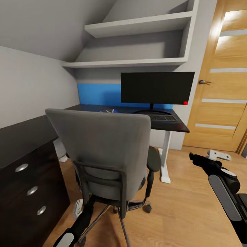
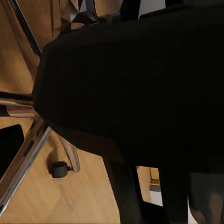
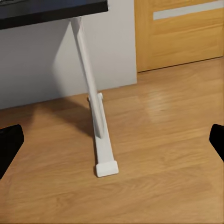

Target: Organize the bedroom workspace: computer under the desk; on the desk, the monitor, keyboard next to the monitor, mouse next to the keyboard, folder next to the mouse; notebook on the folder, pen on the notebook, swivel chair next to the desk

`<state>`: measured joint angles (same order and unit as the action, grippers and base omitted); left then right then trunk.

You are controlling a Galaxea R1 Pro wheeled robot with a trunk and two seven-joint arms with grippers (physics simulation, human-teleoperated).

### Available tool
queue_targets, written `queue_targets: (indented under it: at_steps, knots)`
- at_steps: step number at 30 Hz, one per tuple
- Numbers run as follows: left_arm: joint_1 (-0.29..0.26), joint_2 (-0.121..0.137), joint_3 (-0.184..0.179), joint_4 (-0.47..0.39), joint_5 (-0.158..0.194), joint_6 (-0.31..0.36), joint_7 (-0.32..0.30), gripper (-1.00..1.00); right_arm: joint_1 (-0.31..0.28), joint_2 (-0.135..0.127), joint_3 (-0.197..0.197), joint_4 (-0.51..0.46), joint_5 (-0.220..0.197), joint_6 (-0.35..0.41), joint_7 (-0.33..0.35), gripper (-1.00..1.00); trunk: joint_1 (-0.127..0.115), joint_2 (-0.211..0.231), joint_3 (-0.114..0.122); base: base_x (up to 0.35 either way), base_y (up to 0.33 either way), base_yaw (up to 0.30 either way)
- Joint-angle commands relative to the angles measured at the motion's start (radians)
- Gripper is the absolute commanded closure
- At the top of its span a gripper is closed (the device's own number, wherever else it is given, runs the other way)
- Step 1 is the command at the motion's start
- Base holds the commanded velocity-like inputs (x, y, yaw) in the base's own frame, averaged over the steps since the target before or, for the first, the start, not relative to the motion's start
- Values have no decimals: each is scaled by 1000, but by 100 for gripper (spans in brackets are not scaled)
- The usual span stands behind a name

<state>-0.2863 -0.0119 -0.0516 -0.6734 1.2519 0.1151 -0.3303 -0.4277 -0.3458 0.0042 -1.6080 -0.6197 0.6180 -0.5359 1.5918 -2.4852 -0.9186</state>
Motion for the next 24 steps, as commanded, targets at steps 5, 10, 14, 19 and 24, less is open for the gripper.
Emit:
queue_targets:
  at_steps: [5,10,14,19,24]
  knots:
    - [-1,0,-3,0,9,6,-3,-100,0,-1,0,-1,-10,2,-9,-100,0,0,-1,262,-232,0]
    - [-1,1,-4,0,9,6,-3,-100,0,-1,0,-1,-9,2,-9,-100,0,0,-1,263,-233,0]
    - [0,1,-4,0,9,5,-3,-100,0,-1,0,-1,-9,2,-9,-100,0,0,-1,179,-156,0]
    - [0,1,-4,0,10,5,-2,-100,0,-1,0,-1,-10,2,-9,-100,0,0,-1,45,-63,0]
    - [-1,0,-4,0,10,4,-1,-100,0,-1,0,-1,-9,2,-9,-100,0,0,-1,34,-188,0]
